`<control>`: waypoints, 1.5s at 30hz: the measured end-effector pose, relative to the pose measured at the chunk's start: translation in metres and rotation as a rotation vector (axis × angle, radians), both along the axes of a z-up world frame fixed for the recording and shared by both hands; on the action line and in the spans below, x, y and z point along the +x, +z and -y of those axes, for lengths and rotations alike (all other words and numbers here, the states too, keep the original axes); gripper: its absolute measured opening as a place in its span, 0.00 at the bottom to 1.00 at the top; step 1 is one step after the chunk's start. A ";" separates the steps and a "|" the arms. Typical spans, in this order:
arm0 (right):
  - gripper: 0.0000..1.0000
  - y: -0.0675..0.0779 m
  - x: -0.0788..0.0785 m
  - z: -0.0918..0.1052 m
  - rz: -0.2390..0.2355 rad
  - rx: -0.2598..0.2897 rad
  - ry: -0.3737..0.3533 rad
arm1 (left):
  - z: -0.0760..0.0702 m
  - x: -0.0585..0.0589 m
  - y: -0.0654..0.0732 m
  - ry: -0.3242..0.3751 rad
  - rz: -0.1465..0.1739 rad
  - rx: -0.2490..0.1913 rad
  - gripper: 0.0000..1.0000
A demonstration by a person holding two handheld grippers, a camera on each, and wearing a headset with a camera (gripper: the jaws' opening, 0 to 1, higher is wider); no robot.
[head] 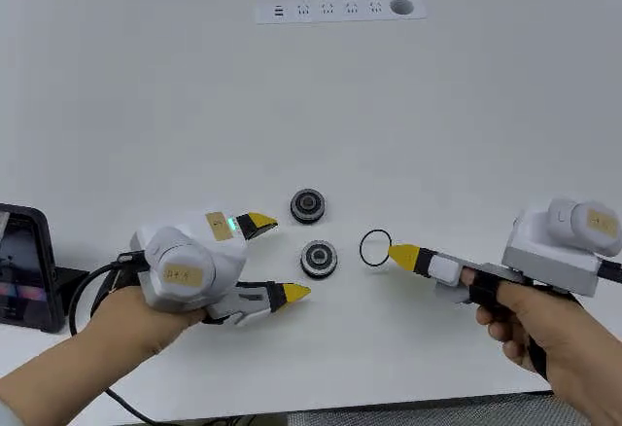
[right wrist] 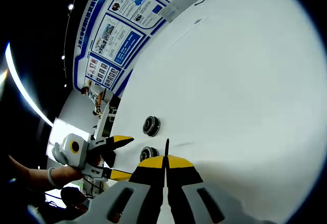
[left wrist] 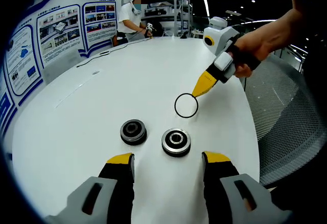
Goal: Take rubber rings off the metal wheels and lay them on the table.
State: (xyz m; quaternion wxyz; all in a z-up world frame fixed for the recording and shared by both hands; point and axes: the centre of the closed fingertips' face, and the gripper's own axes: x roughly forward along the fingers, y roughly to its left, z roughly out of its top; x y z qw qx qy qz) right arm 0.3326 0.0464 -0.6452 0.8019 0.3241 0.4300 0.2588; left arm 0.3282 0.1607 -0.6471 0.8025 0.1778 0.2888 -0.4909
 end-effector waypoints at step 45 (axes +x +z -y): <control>0.15 -0.007 -0.001 -0.035 0.122 -0.153 0.193 | 0.023 0.001 0.005 -0.061 0.012 0.011 0.18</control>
